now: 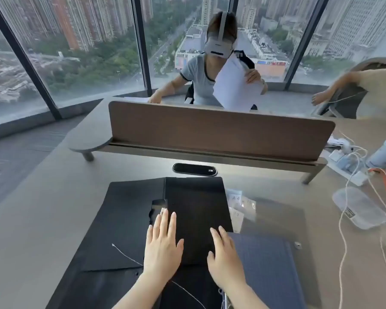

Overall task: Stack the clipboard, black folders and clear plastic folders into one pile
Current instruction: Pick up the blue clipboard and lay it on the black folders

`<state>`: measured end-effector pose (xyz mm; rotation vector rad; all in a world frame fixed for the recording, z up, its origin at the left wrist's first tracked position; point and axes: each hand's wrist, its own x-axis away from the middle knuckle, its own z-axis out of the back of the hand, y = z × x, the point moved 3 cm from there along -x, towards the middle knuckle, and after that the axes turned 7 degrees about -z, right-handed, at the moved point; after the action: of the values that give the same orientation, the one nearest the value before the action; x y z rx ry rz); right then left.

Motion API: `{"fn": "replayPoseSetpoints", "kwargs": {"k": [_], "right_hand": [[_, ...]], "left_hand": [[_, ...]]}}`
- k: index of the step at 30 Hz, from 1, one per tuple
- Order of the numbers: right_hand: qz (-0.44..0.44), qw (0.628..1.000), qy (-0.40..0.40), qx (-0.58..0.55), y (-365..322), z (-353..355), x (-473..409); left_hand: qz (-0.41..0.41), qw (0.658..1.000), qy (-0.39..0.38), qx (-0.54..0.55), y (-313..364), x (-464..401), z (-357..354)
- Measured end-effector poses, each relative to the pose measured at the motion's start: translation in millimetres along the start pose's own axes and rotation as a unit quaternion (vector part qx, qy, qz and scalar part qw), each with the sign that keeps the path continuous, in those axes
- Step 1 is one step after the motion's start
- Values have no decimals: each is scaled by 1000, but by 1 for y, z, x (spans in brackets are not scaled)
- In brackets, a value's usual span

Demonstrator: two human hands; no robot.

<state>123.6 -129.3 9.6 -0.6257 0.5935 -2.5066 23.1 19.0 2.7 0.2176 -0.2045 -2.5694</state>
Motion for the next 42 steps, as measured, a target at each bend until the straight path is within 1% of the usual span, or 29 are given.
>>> {"fn": "replayPoseSetpoints", "kwargs": {"k": [1,5,10,14,16,21,25,27,31,36,42], "right_hand": [[-3,1000,-20,5,3,-7,-1],[-47,997,-47,30,17,-24,4],[-38,997,-40,62,31,-37,3],[-29,996,-39,74,36,-44,4],[-26,996,-33,74,36,-44,4],[-24,998,28,44,29,-30,-15],[-57,996,54,51,27,-10,-51],[-76,993,56,72,31,-2,-65],[-91,991,29,95,40,2,-78],[-112,992,29,53,37,2,-87],[-115,992,35,29,35,0,-92]], "left_hand": [[13,1000,-20,5,-3,0,-7],[43,995,-88,-5,-14,10,-27],[64,987,-145,7,-21,21,-48],[67,985,-160,-2,-25,29,-59],[67,986,-153,5,-25,28,-59],[82,987,-134,36,-24,12,-52],[98,980,-164,55,-27,-11,-44],[106,976,-176,71,-28,-18,-43],[117,972,-180,98,-25,-24,-44],[141,965,-180,128,-21,-27,-46],[143,962,-190,135,-23,-24,-49]]}}
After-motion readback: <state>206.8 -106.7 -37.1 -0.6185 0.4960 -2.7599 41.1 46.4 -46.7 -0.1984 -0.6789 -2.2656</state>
